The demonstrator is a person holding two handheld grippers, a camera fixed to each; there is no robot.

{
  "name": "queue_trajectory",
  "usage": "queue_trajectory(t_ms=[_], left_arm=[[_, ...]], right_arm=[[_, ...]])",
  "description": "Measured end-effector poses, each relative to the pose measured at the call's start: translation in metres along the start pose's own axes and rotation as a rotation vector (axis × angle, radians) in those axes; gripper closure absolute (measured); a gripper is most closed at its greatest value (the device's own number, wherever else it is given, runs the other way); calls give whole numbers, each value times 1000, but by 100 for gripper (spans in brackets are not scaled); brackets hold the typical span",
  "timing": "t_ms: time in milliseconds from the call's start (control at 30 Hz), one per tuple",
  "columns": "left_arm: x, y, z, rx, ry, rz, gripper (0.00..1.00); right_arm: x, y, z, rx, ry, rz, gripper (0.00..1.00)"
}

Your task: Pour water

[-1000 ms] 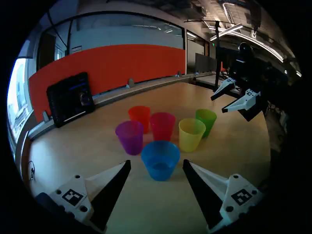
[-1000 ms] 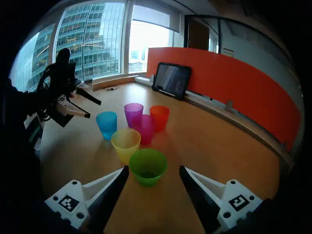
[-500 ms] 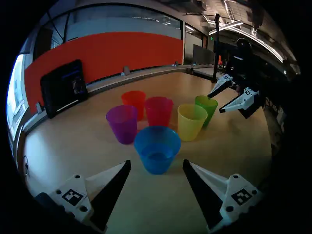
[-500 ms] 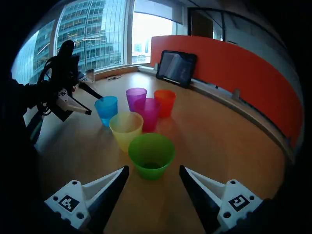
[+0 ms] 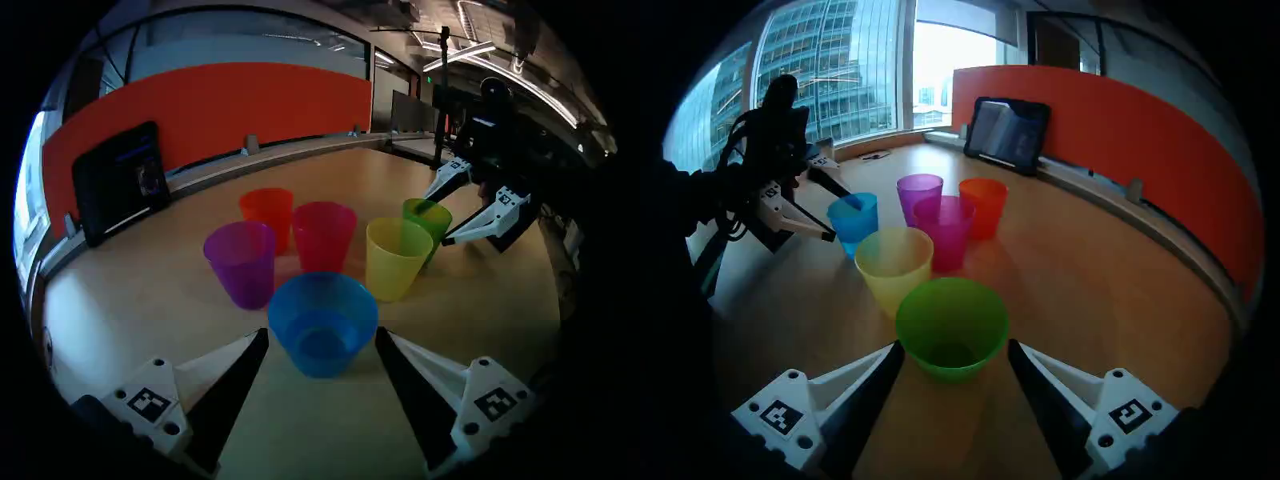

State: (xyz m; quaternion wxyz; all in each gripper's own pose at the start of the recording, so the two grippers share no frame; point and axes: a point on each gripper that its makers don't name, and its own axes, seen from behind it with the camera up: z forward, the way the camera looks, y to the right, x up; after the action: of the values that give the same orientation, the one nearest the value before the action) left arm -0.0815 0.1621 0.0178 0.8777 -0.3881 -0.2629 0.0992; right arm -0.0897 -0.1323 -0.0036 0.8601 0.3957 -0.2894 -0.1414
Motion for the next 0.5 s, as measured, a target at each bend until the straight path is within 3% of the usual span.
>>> queue_trajectory(t_ms=[500], left_arm=[[6, 2, 13, -21, 1, 8, 0]], right_arm=[[10, 1, 7, 11, 14, -7, 0]])
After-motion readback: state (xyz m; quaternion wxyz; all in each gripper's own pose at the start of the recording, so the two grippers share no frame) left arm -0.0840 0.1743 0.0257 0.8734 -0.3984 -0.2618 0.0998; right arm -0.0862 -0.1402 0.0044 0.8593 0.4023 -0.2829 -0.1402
